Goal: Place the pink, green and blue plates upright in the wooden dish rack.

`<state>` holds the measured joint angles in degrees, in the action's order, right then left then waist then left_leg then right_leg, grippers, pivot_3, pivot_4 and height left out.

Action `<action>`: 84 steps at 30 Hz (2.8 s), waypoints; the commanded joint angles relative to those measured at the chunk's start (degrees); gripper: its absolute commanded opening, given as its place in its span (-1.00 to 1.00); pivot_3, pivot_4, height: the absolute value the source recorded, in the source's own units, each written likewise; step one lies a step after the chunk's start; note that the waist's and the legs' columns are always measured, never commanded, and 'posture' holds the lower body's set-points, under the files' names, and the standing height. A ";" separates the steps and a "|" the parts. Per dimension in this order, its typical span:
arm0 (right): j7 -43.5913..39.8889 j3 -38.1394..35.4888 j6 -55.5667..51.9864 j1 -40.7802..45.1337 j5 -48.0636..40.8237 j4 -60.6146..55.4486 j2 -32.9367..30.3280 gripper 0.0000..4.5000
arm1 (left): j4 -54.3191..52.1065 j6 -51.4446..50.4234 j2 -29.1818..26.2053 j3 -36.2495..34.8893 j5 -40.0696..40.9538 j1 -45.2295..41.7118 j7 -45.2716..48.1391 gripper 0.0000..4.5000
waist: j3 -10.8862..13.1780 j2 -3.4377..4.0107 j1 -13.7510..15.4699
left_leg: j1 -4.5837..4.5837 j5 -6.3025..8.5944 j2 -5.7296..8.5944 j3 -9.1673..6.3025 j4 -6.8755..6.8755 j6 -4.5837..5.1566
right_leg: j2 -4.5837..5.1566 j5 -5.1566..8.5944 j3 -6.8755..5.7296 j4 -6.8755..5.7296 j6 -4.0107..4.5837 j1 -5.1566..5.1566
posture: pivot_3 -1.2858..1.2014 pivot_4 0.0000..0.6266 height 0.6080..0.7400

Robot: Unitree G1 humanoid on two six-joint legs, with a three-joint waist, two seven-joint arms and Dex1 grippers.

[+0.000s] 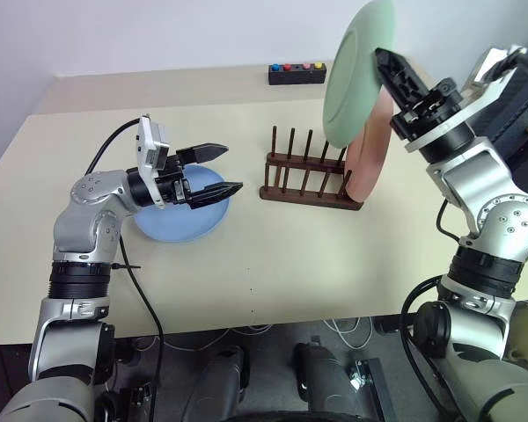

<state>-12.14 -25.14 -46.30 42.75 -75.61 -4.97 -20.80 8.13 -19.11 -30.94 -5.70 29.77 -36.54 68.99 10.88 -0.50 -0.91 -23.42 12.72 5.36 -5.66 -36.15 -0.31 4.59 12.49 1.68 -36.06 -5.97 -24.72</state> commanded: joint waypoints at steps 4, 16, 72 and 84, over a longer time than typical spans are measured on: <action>0.64 0.38 1.95 -1.21 -0.73 -3.18 0.70 -0.99 | -0.11 1.80 -0.77 -1.37 0.73 -0.50 0.33 1.00 | 0.00 0.00 0.00 | 0.00 0.00 0.00 0.00 0.00 0.00 | -0.01 0.00 0.00 0.00 0.00 0.00 | 0.03 -0.52 1.00; 1.79 4.13 2.02 -4.19 0.60 -4.62 1.87 -0.99 | 0.14 2.20 -0.52 -0.74 0.48 -1.00 0.29 1.00 | 0.00 0.00 -0.05 | 0.00 0.00 -0.02 0.00 0.01 0.00 | -0.03 0.00 0.00 0.00 0.00 -0.01 | 0.03 -0.52 1.00; -10.36 8.58 12.00 -0.98 23.24 -14.42 -6.93 0.98 | 5.41 3.60 -2.93 -0.24 -4.49 -4.41 -4.32 1.00 | 0.01 -0.02 0.11 | 0.00 0.00 -0.01 0.00 0.02 0.00 | -0.03 0.01 -0.02 0.05 -0.01 0.00 | 0.03 -0.52 1.00; -36.71 15.28 10.52 -12.96 23.14 -21.42 -22.28 0.98 | 29.28 3.60 -14.01 1.71 -19.44 -12.22 -14.87 1.00 | 0.03 -0.09 0.14 | 0.01 0.01 0.00 -0.03 0.01 0.02 | -0.03 0.02 -0.10 0.08 -0.04 0.06 | 0.03 -0.52 1.00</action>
<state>-46.86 -8.47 -35.82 29.40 -50.92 -24.79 -42.17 35.36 -15.80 -42.76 -3.48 12.74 -47.17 56.46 10.91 -0.59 -0.77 -23.41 12.74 5.35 -5.72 -36.15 -0.30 4.56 12.51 1.56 -35.99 -6.01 -24.66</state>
